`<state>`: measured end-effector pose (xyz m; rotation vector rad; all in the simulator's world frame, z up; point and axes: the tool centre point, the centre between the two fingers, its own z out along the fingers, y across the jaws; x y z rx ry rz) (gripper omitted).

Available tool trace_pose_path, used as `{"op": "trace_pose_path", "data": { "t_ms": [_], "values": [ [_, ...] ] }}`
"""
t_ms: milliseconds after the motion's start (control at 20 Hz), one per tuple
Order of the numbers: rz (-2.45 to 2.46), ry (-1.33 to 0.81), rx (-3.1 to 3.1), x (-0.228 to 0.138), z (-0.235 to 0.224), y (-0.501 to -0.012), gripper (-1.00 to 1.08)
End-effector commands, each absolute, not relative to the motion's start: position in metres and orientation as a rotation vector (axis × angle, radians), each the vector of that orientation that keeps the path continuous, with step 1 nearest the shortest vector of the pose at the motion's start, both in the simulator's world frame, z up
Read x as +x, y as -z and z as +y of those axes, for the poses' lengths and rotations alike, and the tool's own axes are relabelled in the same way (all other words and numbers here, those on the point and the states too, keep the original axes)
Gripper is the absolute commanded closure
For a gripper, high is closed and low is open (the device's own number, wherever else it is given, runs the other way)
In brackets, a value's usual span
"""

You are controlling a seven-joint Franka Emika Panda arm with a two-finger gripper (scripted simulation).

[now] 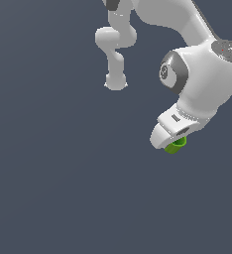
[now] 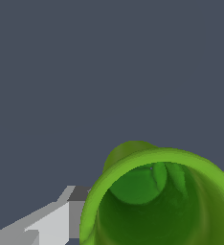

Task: Pick up the object and move it to a goal position.

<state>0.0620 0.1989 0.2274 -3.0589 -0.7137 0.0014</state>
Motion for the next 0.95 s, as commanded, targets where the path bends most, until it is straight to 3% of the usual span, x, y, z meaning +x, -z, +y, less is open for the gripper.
{"op": "trace_pose_path", "data": {
  "t_ms": [0, 900],
  "values": [
    [-0.713, 0.000, -3.059, 0.069, 0.206, -0.237, 1.08],
    [-0.714, 0.000, -3.059, 0.088, 0.223, -0.256, 1.08]
  ]
}}
